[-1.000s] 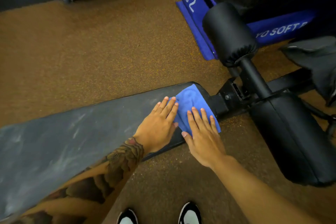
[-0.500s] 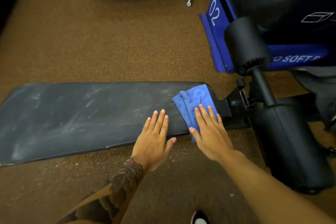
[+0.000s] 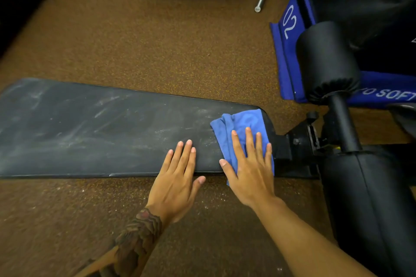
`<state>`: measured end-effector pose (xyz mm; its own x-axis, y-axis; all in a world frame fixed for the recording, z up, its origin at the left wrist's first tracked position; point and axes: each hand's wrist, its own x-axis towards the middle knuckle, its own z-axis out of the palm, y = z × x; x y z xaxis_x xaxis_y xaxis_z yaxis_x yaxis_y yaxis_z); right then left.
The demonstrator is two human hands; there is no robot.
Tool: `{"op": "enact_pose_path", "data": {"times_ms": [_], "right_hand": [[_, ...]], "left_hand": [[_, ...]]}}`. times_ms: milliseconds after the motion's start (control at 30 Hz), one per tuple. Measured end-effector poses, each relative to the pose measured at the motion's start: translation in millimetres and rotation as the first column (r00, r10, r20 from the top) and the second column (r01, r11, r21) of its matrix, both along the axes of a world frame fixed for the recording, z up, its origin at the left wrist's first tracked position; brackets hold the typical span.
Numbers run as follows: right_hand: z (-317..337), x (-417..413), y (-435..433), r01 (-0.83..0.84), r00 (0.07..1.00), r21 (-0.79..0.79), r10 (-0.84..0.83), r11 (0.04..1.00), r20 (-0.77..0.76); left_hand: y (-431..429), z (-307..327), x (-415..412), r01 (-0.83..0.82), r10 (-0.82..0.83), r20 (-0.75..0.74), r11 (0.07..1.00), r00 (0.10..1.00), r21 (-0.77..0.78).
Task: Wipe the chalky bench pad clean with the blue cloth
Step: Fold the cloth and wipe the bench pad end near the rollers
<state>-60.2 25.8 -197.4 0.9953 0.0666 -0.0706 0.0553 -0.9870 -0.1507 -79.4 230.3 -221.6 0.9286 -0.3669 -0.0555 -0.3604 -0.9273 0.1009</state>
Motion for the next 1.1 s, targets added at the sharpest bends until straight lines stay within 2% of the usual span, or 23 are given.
{"op": "enact_pose_path", "data": {"times_ms": [300, 467, 567, 700, 800, 967, 1100], "right_hand": [[-19, 6, 6, 0.102, 0.980, 0.141, -0.124, 0.985, 0.158], [-17, -3, -1, 0.103, 0.972, 0.217, -0.145, 0.971, 0.185], [-4, -7, -6, 0.062, 0.988, 0.189, -0.087, 0.980, 0.125], [3, 14, -10, -0.031, 0.999, 0.074, 0.030, 0.997, 0.011], [-4, 21, -8, -0.074, 0.997, 0.011, 0.074, 0.997, -0.001], [-10, 11, -7, -0.001, 0.996, 0.016, -0.001, 1.000, 0.087], [-13, 14, -8, 0.099, 0.990, 0.065, -0.104, 0.993, 0.091]], "left_hand": [[1, -2, -1, 0.003, -0.003, 0.021, 1.000, 1.000, 0.006], [1, -3, -1, 0.000, 0.000, 0.021, 1.000, 1.000, -0.009], [1, -2, -1, 0.005, -0.005, 0.016, 1.000, 1.000, -0.017], [2, -2, 0, 0.016, -0.016, 0.019, 1.000, 1.000, -0.026], [3, -3, 0, 0.016, -0.015, 0.021, 1.000, 1.000, -0.025], [1, -4, -1, 0.007, -0.006, 0.024, 0.999, 1.000, -0.031], [2, -4, 0, 0.013, -0.012, 0.029, 0.999, 1.000, -0.038]]}}
